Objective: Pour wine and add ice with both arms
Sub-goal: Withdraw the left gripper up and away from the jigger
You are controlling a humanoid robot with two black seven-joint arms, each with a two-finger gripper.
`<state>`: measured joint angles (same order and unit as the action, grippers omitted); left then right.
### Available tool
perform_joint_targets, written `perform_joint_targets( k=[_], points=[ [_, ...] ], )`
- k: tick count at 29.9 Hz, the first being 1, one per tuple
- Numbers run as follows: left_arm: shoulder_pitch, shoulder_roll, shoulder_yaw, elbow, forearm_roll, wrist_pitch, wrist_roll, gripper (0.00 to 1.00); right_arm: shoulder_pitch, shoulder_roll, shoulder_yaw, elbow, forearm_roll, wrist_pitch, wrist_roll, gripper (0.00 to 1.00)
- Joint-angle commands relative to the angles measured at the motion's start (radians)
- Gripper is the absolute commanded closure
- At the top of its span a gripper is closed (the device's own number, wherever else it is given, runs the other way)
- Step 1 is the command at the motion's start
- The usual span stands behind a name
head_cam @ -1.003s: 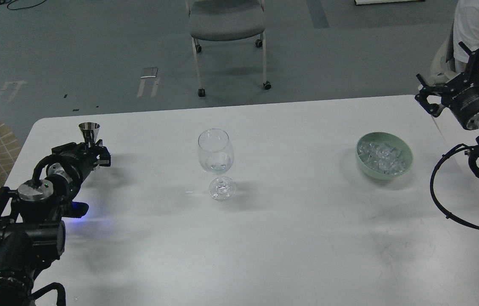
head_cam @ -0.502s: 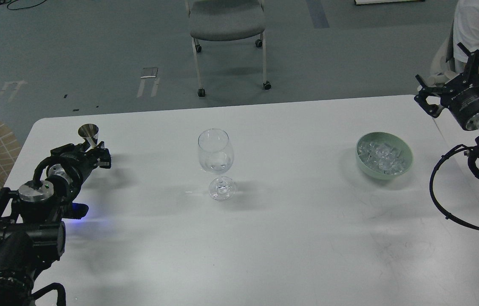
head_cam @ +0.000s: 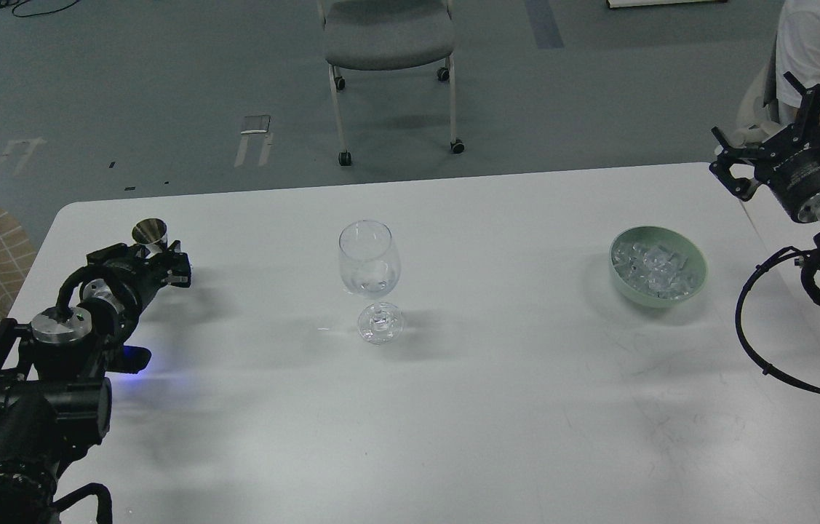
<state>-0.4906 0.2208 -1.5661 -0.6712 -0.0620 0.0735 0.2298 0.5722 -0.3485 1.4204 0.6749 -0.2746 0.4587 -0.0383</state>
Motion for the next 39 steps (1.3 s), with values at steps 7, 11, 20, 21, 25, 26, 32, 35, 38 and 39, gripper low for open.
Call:
perform_joint_targets(
  k=[7,11,20,21,25,26,32,35,38,39],
  points=[
    [0.007,0.003,0.000,-0.011,0.001,-0.001,0.005,0.60,0.000,-0.001,0.000,0.002,0.000,0.000,0.000,0.00],
    [0.007,0.003,0.000,-0.025,0.001,0.000,0.006,0.56,0.000,0.000,0.002,0.002,0.000,0.000,0.000,0.00],
    [0.015,0.005,-0.002,-0.056,-0.001,0.003,0.026,0.20,-0.002,-0.007,0.000,0.000,0.000,0.000,0.000,0.00],
    [0.015,0.005,-0.002,-0.057,-0.001,0.005,0.028,0.18,-0.006,-0.007,0.002,0.000,0.000,0.000,0.000,0.00],
    [0.023,0.011,-0.002,-0.059,-0.001,0.003,0.028,0.10,-0.009,-0.007,0.000,0.000,0.000,0.001,0.000,0.00],
    [0.026,0.015,-0.002,-0.062,-0.001,0.003,0.028,0.09,-0.009,-0.007,0.000,0.000,0.000,0.002,0.000,0.00],
    [0.050,0.040,-0.002,-0.137,-0.001,0.011,0.043,0.07,-0.009,-0.001,0.002,0.000,0.000,0.002,0.000,0.00],
    [0.050,0.054,-0.002,-0.152,-0.001,0.012,0.043,0.07,-0.009,-0.001,0.002,0.002,0.000,0.000,0.000,0.00],
    [0.049,0.063,-0.002,-0.156,-0.001,0.012,0.043,0.07,-0.008,-0.001,0.003,0.002,0.000,0.000,0.000,0.00],
    [0.049,0.071,-0.002,-0.171,-0.001,0.017,0.043,0.07,-0.008,-0.001,0.003,0.002,0.000,0.000,0.000,0.00]
  ],
)
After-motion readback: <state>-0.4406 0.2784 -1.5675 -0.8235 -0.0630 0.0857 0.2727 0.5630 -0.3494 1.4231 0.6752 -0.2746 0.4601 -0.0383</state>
